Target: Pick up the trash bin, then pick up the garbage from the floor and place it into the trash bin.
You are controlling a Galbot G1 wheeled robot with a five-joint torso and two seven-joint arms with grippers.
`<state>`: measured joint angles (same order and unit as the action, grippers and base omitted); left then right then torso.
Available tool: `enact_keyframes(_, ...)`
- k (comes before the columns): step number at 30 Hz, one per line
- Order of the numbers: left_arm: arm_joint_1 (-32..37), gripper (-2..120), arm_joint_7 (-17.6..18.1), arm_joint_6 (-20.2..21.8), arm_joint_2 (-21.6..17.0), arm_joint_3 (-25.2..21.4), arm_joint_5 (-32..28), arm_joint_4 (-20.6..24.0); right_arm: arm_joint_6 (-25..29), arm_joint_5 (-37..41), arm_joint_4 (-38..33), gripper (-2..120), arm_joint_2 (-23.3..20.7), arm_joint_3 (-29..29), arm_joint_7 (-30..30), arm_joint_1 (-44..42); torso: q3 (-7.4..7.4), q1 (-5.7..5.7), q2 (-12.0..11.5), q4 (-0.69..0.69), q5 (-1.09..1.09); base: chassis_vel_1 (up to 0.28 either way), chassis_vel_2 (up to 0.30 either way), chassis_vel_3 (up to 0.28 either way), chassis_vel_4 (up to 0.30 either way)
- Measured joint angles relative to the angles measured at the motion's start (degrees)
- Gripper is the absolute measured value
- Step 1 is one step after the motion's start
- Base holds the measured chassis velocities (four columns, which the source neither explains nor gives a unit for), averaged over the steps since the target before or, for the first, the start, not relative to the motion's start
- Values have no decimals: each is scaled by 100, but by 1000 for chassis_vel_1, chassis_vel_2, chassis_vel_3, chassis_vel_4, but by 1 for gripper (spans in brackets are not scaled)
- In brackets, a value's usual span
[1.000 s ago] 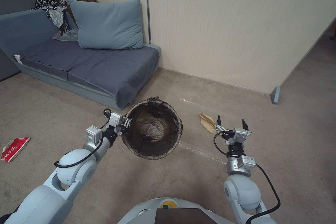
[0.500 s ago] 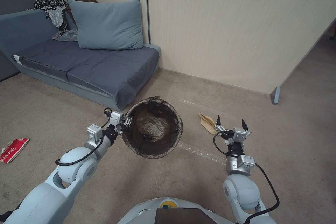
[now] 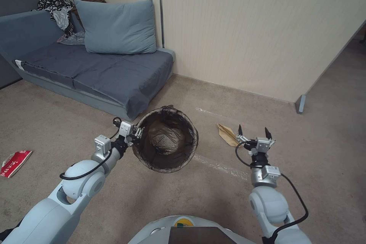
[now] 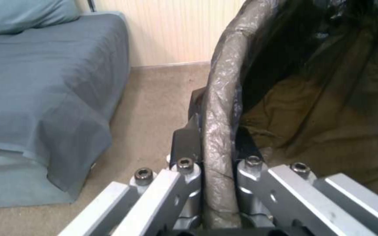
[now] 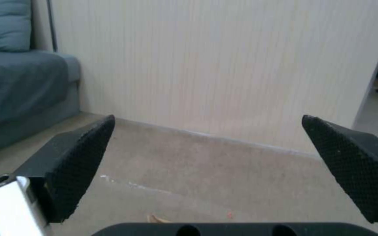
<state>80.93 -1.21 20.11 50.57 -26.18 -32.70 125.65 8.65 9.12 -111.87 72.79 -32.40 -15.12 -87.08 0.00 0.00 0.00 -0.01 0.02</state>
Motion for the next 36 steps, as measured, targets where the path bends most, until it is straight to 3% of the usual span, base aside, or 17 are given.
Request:
enact_keyframes(2, 0, 4, 0, 0, 0, 0, 0, 0, 0, 0, 0, 100, 0, 0, 0, 0, 0, 0, 0, 0, 0, 0, 0, 0, 0)
enact_keyframes(5, -29, 4, 0, -5, -36, 12, -32, -23, -45, 415, 243, 100, -886, 1, 82, 189, 1, 0, 0, 1, 0, 0, 0, 0, 0)
enact_keyframes(6, -29, 4, 0, -5, -36, 12, -32, -23, -45, 415, 243, 100, -886, 1, 82, 189, 1, 0, 0, 1, 0, 0, 0, 0, 0)
enact_keyframes(9, -58, 4, -1, -9, -48, 38, -39, -40, -66, 696, 395, 100, -1432, 17, 171, 310, 1, 0, 0, 2, -2, 0, 0, 0, 0)
enact_keyframes(13, -63, 4, 0, -9, -48, 42, -40, -42, -69, 729, 409, 100, -1477, 19, 182, 323, 1, 0, 0, 1, -2, 0, 0, 0, 0)
enact_keyframes(24, -161, 4, 2, -12, -62, 126, -82, -81, -91, 1767, 861, 100, -2432, 151, 755, 701, 0, 0, 0, 4, 0, 0, 0, 0, 0)
enact_keyframes(29, -254, 4, 2, -12, -93, 193, -110, -112, -73, 1882, 943, 100, -2575, 153, 889, 722, 1, 0, 0, 4, 1, 0, 0, 0, 0)
enact_keyframes(30, -397, 4, 7, -12, -149, 298, -157, -169, -32, 2130, 1149, 100, -2924, 144, 1219, 776, 1, 0, 0, 0, 0, 0, 0, 0, 0)
enact_keyframes(32, -518, 4, 6, -12, -185, 400, -194, -218, -24, 2351, 1283, 100, -3196, 169, 1488, 811, 1, 0, 0, -2, 0, 0, 0, 0, 0)
enact_keyframes(36, -576, 4, 6, -12, -202, 454, -212, -242, -42, 2538, 1474, 100, -3497, 281, 1768, 910, 1, 0, 0, 2, -1, 0, 0, 0, 0)
